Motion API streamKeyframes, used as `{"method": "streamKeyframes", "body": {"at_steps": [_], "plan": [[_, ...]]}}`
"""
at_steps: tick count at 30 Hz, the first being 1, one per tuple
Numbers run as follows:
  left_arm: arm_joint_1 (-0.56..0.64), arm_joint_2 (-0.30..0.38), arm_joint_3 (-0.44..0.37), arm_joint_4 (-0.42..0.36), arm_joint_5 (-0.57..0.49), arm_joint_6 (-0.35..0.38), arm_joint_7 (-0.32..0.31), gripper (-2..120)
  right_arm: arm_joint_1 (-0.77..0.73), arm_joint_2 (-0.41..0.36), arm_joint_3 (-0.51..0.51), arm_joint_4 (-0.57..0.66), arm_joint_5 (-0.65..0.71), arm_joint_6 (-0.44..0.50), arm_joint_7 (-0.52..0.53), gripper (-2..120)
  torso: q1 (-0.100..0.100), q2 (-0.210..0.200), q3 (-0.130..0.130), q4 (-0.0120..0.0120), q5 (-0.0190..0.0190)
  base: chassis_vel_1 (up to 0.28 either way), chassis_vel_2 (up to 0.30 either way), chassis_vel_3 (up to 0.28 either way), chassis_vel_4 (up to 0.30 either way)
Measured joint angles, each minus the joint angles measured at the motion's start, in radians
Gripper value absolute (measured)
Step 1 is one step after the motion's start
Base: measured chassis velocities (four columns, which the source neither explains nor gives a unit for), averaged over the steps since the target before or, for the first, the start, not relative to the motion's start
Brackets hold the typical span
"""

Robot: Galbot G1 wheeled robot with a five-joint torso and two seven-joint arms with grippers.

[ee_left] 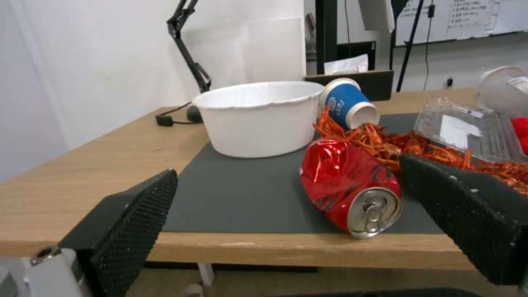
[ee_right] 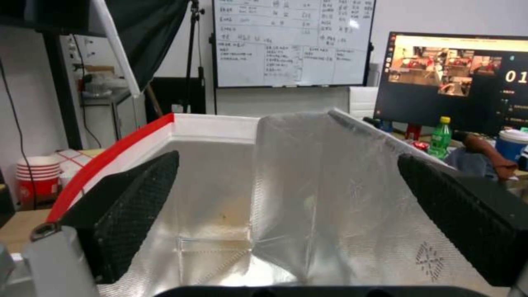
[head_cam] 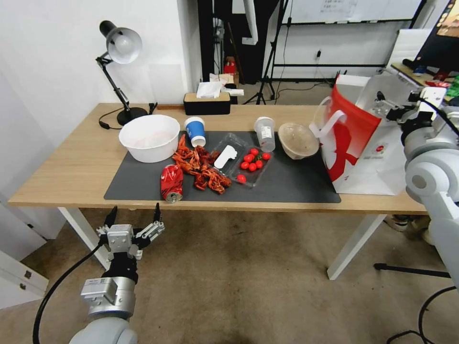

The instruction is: Pick up the trash from the table and place it into the takeout bag.

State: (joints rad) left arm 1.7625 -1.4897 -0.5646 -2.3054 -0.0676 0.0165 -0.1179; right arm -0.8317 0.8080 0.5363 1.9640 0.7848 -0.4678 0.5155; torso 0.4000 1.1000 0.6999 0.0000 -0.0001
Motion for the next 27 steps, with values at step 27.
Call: {"method": "streamKeyframes", "body": {"at_steps": [27], "plan": [[-0.009,0.005,-0.003,0.015,-0.008,-0.013,0.005,100,-0.479,0.148,0.033,0.304,-0.107,0.339,-0.255,100,0.0,0.0,0.0,0.0001,0.0002,0.0,0.0,0.0,0.0]]}}
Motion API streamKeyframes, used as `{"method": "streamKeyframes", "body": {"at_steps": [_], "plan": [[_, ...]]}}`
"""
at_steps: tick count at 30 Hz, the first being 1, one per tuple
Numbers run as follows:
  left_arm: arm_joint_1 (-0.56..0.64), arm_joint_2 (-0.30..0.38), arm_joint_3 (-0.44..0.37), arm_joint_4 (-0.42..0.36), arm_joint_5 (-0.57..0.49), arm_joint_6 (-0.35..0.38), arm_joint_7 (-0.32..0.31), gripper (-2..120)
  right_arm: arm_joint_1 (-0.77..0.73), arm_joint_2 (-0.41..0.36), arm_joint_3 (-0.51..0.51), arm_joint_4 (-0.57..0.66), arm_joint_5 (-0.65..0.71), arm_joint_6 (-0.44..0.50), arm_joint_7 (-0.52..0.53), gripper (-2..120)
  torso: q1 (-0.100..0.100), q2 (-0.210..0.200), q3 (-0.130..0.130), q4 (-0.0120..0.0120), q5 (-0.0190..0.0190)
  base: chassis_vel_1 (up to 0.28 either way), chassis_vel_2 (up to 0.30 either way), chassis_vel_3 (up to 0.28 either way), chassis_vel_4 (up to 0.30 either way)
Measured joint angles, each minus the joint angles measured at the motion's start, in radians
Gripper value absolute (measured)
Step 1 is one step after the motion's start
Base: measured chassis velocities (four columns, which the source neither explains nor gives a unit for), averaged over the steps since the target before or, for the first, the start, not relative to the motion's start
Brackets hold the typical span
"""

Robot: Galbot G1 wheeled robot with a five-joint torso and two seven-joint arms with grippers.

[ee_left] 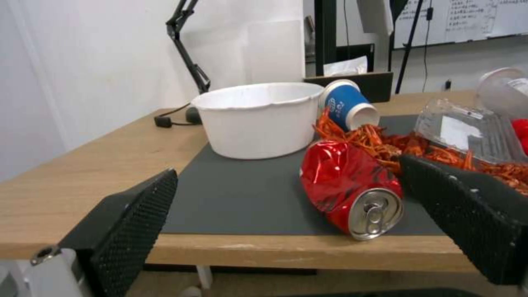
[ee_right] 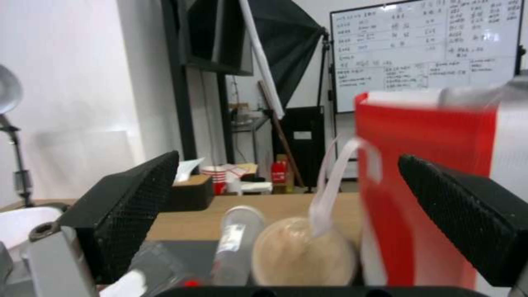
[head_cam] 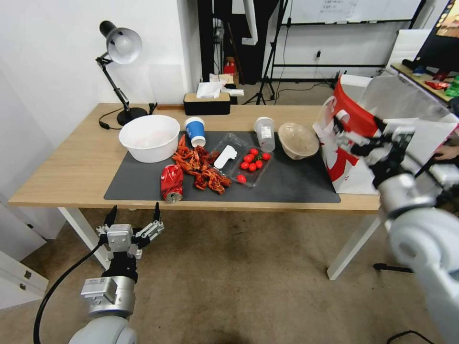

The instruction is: Pick up the trash from the table and place it into the takeout bag.

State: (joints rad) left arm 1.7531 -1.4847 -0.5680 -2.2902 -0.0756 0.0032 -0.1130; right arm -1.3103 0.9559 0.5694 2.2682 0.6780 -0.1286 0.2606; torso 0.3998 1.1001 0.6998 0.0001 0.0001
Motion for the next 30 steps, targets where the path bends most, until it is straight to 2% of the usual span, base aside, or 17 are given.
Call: {"method": "streamKeyframes", "body": {"at_steps": [4,5,13,17,19,30], "plan": [[0.001,0.001,0.0,0.001,-0.002,-0.001,0.0,100,-0.098,0.061,-0.019,0.002,-0.076,0.032,-0.023,100,0.0,0.0,0.0,0.0,0.0001,0.0,0.0,0.0,0.0],[0.001,0.002,0.0,0.004,-0.002,-0.001,0.001,100,-0.153,0.092,-0.027,-0.018,-0.121,0.085,-0.042,100,0.0,0.0,0.0,-0.0004,-0.0004,0.0,0.0,0.0,0.0],[-0.001,0.005,0.003,0.015,-0.002,-0.002,0.004,100,-0.285,0.159,-0.058,-0.132,-0.231,0.234,-0.068,100,0.0,0.0,0.0,-0.0002,0.0,0.0,0.0,0.0,0.0],[-0.002,0.008,0.002,0.017,-0.002,0.001,0.005,100,-0.326,0.189,-0.066,-0.173,-0.269,0.26,-0.079,100,0.0,0.0,0.0,-0.0001,-0.0001,0.0,0.0,0.0,0.0],[-0.003,0.011,0.0,0.019,-0.002,0.004,0.006,100,-0.345,0.21,-0.078,-0.198,-0.298,0.313,-0.084,100,0.0,0.0,0.0,-0.0001,-0.0002,0.0,0.0,0.0,0.0],[0.001,0.018,0.001,0.027,-0.003,0.006,0.008,100,-0.347,0.219,-0.087,-0.216,-0.31,0.32,-0.087,100,0.0,0.0,0.0,0.0,-0.0002,0.0,0.0,0.0,0.0]]}}
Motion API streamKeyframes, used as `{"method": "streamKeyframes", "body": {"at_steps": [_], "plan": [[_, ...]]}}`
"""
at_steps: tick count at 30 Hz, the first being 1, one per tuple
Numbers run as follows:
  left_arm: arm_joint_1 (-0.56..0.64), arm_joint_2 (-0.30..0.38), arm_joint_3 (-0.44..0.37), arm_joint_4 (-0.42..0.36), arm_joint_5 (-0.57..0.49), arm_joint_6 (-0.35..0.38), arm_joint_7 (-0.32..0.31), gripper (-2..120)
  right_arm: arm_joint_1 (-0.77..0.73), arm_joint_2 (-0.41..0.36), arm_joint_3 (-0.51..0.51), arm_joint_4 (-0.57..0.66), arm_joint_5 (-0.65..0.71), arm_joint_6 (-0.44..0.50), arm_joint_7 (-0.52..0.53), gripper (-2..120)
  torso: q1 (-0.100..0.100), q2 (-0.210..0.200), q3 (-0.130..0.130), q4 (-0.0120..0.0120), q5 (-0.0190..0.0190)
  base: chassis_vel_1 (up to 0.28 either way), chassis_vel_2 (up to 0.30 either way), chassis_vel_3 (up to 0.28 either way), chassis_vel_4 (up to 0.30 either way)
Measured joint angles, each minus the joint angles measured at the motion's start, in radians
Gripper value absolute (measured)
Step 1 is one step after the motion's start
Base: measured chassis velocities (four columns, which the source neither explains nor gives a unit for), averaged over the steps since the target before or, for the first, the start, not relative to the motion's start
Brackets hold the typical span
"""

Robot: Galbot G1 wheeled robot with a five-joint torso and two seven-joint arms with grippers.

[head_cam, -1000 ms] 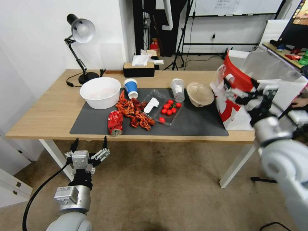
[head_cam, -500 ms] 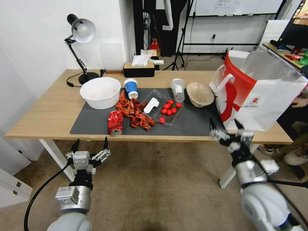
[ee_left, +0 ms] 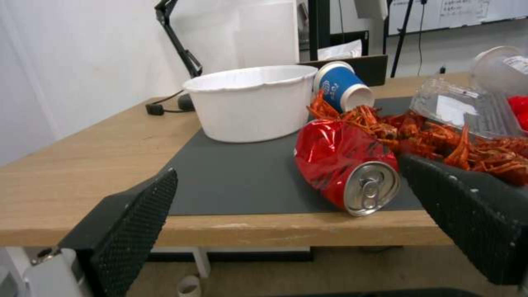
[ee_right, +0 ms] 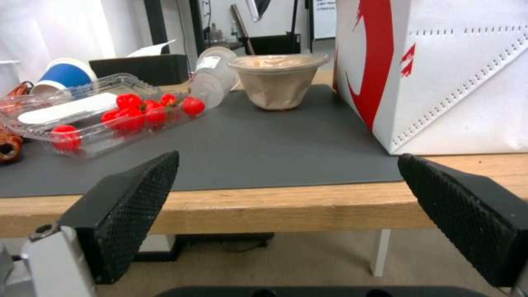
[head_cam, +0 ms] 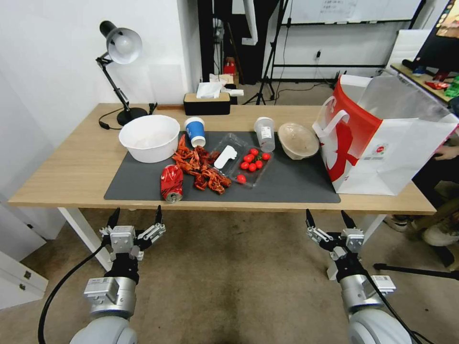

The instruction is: Pick up the trash from the table and place it into the takeout bag.

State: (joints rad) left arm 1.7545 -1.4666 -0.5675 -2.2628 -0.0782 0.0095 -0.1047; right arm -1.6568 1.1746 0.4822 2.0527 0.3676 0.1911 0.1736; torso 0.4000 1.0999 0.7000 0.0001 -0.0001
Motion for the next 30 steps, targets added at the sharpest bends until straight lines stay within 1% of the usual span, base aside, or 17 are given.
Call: {"method": "streamKeyframes", "body": {"at_steps": [5,12,15,19,20,30], "plan": [[-0.001,0.002,-0.002,0.0,-0.001,0.0,0.001,100,0.004,0.005,-0.008,0.003,-0.008,0.0,0.001,100,0.0,0.0,0.0,0.0,0.0,0.0,0.0,0.0,0.0],[0.002,0.0,0.001,0.004,-0.001,0.0,0.001,100,0.032,-0.003,-0.045,0.019,-0.028,-0.014,0.012,100,0.0,0.0,0.0,-0.0001,0.0001,0.0,0.0,0.0,0.0],[0.003,0.001,0.001,0.004,-0.001,-0.002,0.0,100,0.079,-0.023,-0.079,0.04,-0.029,-0.055,0.032,100,0.0,0.0,0.0,-0.0002,0.0001,0.0,0.0,0.0,0.0],[0.005,0.001,0.001,0.003,-0.001,-0.003,0.0,100,0.117,-0.039,-0.102,0.052,-0.028,-0.081,0.044,100,0.0,0.0,0.0,0.0,0.0001,0.0,0.0,0.0,0.0],[0.006,0.001,0.001,0.001,-0.001,-0.003,0.0,100,0.147,-0.048,-0.117,0.059,-0.022,-0.098,0.052,100,0.0,0.0,0.0,0.0,0.0,0.0,0.0,0.0,0.0],[0.008,-0.002,0.003,-0.008,-0.001,-0.003,0.0,100,0.286,-0.06,-0.206,0.069,-0.002,-0.168,0.09,100,0.0,0.0,0.0,-0.0001,0.0,0.0,0.0,0.0,0.0]]}}
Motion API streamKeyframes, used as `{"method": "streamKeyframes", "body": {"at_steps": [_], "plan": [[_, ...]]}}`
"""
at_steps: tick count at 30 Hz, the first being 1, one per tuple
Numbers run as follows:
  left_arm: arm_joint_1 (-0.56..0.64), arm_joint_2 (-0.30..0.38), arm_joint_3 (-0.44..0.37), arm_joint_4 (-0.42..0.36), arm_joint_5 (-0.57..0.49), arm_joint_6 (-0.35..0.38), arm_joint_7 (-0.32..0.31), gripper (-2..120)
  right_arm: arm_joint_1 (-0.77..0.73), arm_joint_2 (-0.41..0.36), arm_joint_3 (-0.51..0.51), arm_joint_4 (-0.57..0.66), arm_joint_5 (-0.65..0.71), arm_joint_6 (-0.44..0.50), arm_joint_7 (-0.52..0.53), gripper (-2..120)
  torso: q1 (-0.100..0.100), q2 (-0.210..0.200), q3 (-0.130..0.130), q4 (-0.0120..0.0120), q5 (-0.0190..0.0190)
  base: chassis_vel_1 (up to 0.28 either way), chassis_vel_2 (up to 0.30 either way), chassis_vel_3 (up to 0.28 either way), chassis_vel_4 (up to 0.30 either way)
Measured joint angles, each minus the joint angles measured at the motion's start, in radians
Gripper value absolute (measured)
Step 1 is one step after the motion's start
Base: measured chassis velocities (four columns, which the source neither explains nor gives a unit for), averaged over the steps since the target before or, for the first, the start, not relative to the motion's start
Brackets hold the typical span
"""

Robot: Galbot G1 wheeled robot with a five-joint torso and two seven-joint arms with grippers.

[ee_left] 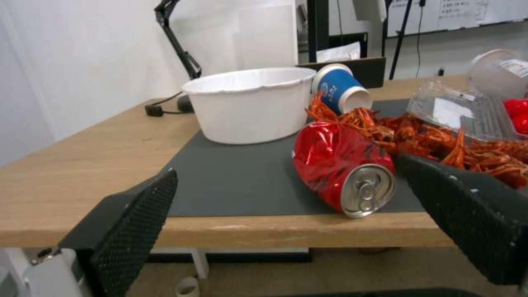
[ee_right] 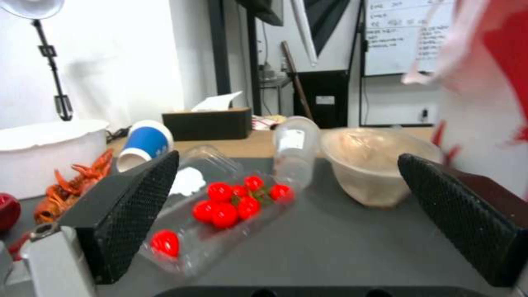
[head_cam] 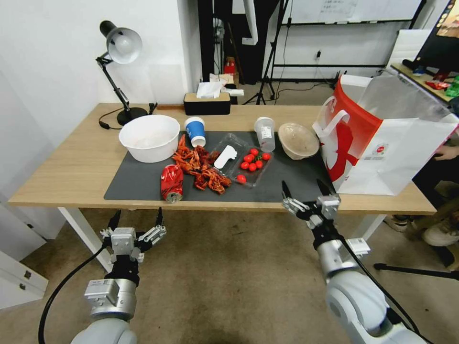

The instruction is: Pick up the trash from the table and place it into the takeout bag.

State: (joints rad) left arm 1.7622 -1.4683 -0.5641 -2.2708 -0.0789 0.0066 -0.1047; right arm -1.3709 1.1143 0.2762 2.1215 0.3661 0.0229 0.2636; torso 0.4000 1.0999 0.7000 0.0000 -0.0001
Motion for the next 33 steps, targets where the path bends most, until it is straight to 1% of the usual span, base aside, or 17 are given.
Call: {"method": "streamKeyframes", "body": {"at_steps": [4,5,6,7,9,10,11,15,17,18,20,21,23,24,25,29,33], "plan": [[0.001,0.0,-0.001,0.0,0.001,0.0,0.0,100,0.049,-0.009,-0.028,-0.007,0.008,-0.025,0.013,100,0.0,0.0,0.0,0.0001,0.0001,0.0,0.0,0.0,0.0],[0.002,-0.003,-0.001,0.0,0.003,0.0,0.0,100,0.129,-0.024,-0.07,-0.027,0.023,-0.06,0.029,100,0.0,0.0,0.0,0.0001,0.0001,0.0,0.0,0.0,0.0],[0.003,-0.003,0.0,0.0,0.004,0.001,0.0,100,0.166,-0.031,-0.089,-0.041,0.03,-0.074,0.036,100,0.0,0.0,0.0,-0.0001,0.0,0.0,0.0,0.0,0.0],[0.003,-0.003,0.0,0.0,0.004,0.001,0.0,100,0.166,-0.031,-0.089,-0.041,0.03,-0.074,0.036,100,0.0,0.0,0.0,-0.0001,0.0,0.0,0.0,0.0,0.0],[0.005,-0.005,-0.002,-0.003,0.005,0.001,0.0,100,0.257,-0.048,-0.13,-0.082,0.055,-0.115,0.052,100,0.0,0.0,0.0,0.0,0.0,0.0,0.0,0.0,0.0],[0.005,-0.005,-0.002,-0.003,0.005,0.001,0.0,100,0.257,-0.048,-0.13,-0.082,0.055,-0.115,0.052,100,0.0,0.0,0.0,0.0,0.0,0.0,0.0,0.0,0.0],[0.007,-0.006,-0.004,-0.004,0.004,0.001,0.0,100,0.312,-0.058,-0.158,-0.107,0.078,-0.144,0.063,100,0.0,0.0,0.0,0.0002,0.0002,0.0,0.0,0.0,0.0],[0.007,-0.008,-0.007,-0.008,0.002,0.001,0.0,100,0.38,-0.07,-0.197,-0.148,0.097,-0.172,0.078,100,0.0,0.0,0.0,0.0001,0.0,0.0,0.0,0.0,0.0],[0.007,-0.009,-0.012,-0.01,0.002,0.002,0.0,100,0.465,-0.08,-0.25,-0.209,0.11,-0.207,0.109,100,0.0,0.0,0.0,0.0,0.0003,0.0,0.0,0.0,0.0],[0.007,-0.009,-0.012,-0.01,0.002,0.002,0.0,100,0.465,-0.08,-0.25,-0.209,0.11,-0.207,0.109,100,0.0,0.0,0.0,0.0,0.0003,0.0,0.0,0.0,0.0],[0.01,-0.011,-0.014,-0.01,0.002,0.002,-0.001,100,0.523,-0.082,-0.283,-0.243,0.118,-0.254,0.142,100,0.0,0.0,0.0,0.0001,0.0001,0.0,0.0,0.0,0.0],[0.01,-0.011,-0.014,-0.01,0.002,0.002,-0.001,100,0.523,-0.082,-0.283,-0.243,0.118,-0.254,0.142,100,0.0,0.0,0.0,0.0001,0.0001,0.0,0.0,0.0,0.0],[0.01,-0.013,-0.015,-0.011,0.002,0.002,-0.001,100,0.591,-0.081,-0.316,-0.282,0.134,-0.327,0.178,100,0.0,0.0,0.0,0.0001,-0.0002,0.0,0.0,0.0,0.0],[0.01,-0.013,-0.015,-0.011,0.002,0.002,-0.001,100,0.591,-0.081,-0.316,-0.282,0.134,-0.327,0.178,100,0.0,0.0,0.0,0.0001,-0.0002,0.0,0.0,0.0,0.0],[0.01,-0.013,-0.015,-0.011,0.002,0.003,-0.001,100,0.63,-0.079,-0.334,-0.308,0.141,-0.364,0.192,100,0.0,0.0,0.0,0.0001,0.0002,0.0,0.0,0.0,0.0],[0.011,-0.015,-0.015,-0.011,0.002,0.003,-0.002,100,0.679,-0.074,-0.355,-0.34,0.148,-0.4,0.205,100,0.0,0.0,0.0,0.0001,0.0,0.0,0.0,0.0,0.0],[0.013,-0.016,-0.015,-0.012,0.001,0.003,-0.003,100,0.744,-0.062,-0.378,-0.396,0.155,-0.468,0.228,100,0.0,0.0,0.0,0.0001,0.0001,0.0,0.0,0.0,0.0]]}}
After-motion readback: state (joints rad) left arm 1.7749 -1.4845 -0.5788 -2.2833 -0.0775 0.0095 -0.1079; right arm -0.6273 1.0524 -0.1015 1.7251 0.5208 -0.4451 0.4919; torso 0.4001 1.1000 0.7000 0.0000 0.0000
